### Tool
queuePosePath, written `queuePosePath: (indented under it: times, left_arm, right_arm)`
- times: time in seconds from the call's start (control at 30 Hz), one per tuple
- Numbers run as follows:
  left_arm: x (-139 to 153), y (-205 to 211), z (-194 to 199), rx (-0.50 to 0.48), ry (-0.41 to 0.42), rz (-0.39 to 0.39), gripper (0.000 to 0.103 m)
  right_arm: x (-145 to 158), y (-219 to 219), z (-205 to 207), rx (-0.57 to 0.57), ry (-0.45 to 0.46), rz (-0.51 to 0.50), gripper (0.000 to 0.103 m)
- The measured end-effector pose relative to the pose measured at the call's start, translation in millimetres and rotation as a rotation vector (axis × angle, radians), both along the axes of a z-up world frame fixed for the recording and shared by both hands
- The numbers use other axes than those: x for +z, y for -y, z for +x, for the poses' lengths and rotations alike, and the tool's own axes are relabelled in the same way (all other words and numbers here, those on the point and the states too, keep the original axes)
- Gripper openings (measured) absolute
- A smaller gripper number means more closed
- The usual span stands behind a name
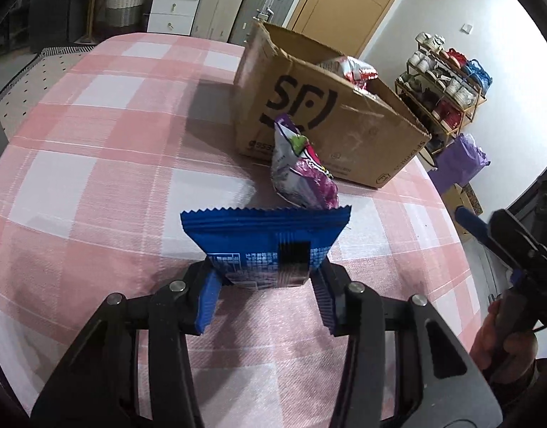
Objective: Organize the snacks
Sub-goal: 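Grasp the purple candy bag with the right gripper while the left holds the blue snack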
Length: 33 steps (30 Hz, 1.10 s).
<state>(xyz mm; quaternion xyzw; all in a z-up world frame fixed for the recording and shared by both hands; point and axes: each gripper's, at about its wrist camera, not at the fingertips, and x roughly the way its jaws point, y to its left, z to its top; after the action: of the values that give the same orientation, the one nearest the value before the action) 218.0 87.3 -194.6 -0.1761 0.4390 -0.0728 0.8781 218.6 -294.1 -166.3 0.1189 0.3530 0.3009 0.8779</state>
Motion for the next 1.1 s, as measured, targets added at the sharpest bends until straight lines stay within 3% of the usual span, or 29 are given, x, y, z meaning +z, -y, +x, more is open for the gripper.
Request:
queuePosePath:
  times: [0.43,0.67,1.1]
  left_arm:
    - [23.6,-40.2,-37.8,0.027,0.032,-0.045,0.043]
    - [18.5,-49.3,-39.3,0.028,0.015,-0.052,0.043]
    - [6.0,-59.7,-39.4,0.035,-0.032,-0.087,0.043]
  right_arm:
    - [-26.7,-49.2,49.3,0.045,-0.149,0.036,0.102]
    - [-51.3,-80.7,83.1,0.059,-0.252,0.027,0.102]
    - [-73.3,-124.7,116.8,0.049,-0.279,-0.044,0.102]
